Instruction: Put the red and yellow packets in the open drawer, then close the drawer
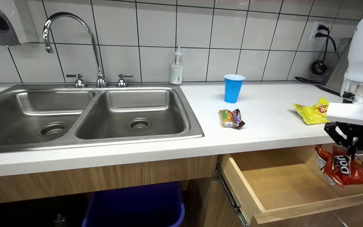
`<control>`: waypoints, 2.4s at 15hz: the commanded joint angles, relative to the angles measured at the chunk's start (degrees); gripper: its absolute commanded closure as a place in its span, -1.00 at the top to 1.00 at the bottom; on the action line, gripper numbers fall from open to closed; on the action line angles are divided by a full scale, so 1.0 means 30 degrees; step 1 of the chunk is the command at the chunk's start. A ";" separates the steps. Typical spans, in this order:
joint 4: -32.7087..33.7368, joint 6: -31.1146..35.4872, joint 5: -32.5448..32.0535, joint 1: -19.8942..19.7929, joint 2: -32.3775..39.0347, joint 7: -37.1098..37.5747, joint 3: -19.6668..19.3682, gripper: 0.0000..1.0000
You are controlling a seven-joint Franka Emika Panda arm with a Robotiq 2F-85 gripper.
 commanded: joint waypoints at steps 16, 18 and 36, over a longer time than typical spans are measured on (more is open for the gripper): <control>0.2363 -0.0413 0.0476 0.1520 0.2348 0.0655 -0.1819 0.23; 0.2302 -0.0668 0.1158 0.1375 0.1854 -0.0370 -0.1707 0.53; 0.6468 -0.2572 0.4355 0.0594 0.2173 -0.5644 -0.2196 1.00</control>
